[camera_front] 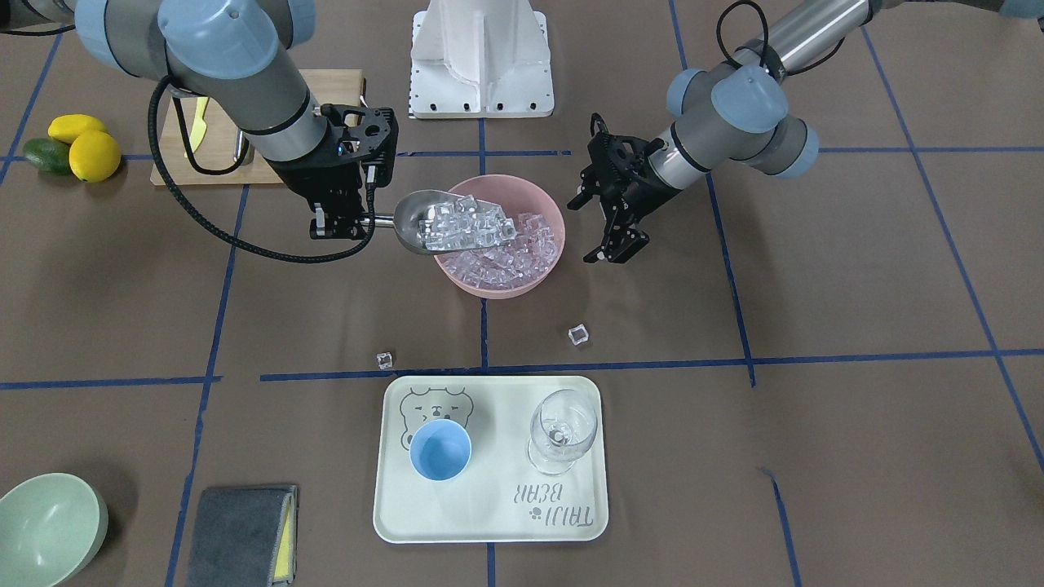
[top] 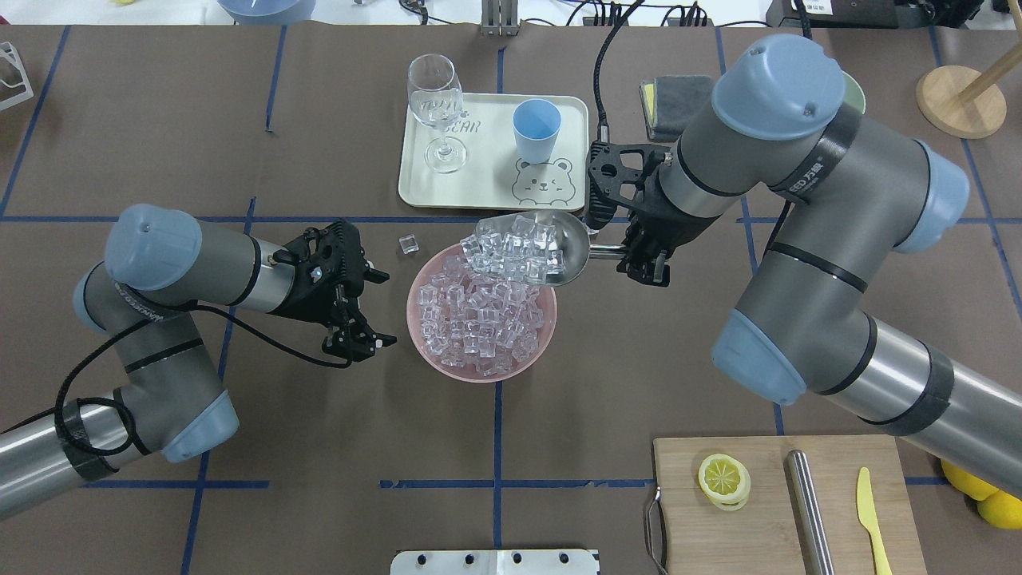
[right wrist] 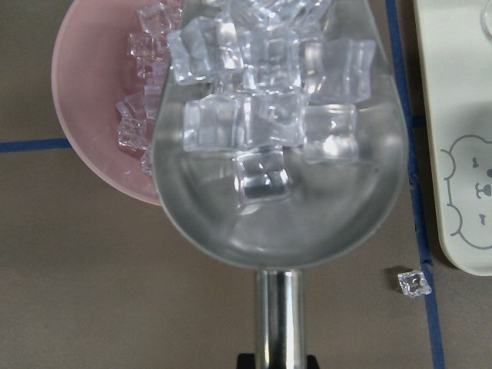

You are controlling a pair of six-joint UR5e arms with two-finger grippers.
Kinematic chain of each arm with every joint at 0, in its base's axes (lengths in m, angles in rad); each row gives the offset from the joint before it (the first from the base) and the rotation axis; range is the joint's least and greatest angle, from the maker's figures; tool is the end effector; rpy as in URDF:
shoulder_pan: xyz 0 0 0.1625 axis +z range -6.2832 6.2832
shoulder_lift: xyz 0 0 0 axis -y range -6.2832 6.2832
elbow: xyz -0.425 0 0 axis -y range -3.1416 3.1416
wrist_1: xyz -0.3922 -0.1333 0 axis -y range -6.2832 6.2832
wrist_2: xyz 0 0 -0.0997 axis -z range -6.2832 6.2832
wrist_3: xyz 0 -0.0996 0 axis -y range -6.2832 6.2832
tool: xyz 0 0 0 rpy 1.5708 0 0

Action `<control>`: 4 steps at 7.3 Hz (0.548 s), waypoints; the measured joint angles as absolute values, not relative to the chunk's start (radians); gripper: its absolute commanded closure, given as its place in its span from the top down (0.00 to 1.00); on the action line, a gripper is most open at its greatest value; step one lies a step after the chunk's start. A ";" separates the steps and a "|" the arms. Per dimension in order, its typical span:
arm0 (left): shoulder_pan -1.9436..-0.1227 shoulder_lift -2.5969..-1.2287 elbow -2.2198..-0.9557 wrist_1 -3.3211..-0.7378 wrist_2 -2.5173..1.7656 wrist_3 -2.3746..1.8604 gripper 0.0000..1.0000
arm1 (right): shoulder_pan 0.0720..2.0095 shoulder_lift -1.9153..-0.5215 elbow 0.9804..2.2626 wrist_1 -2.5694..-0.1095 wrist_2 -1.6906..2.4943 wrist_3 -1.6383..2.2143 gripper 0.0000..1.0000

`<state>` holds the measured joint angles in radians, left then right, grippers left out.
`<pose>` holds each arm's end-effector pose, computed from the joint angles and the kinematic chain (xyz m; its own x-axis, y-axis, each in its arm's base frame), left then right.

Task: Put ice in cup with scoop
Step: 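Lift the filled scoop out of the bowl while the left arm draws back, then carry the filled scoop toward the blue cup while the left arm returns to rest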

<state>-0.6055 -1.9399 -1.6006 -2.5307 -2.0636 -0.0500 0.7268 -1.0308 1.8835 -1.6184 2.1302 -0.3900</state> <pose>0.4620 -0.4246 0.3275 0.1297 0.9804 -0.1483 -0.1667 0.1690 0.9714 -0.3998 -0.4631 0.2183 0.0596 -0.9960 0.0661 0.5844 0.0885 0.8066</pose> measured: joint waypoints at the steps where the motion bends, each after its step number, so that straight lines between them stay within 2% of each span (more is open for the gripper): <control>1: -0.626 -1.928 -1.604 -2.530 -2.065 -0.068 1.00 | 0.749 -1.031 1.886 -1.618 2.158 -0.390 0.00; 4: -0.721 -1.908 -1.620 -2.530 -2.065 -0.113 1.00 | 0.821 -1.033 1.894 -1.610 2.263 -0.361 0.00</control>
<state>-0.7208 -1.9082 -1.6204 -2.5296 -2.0650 -0.1127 0.8212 -1.0328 1.8936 -1.6104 2.2627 -0.3615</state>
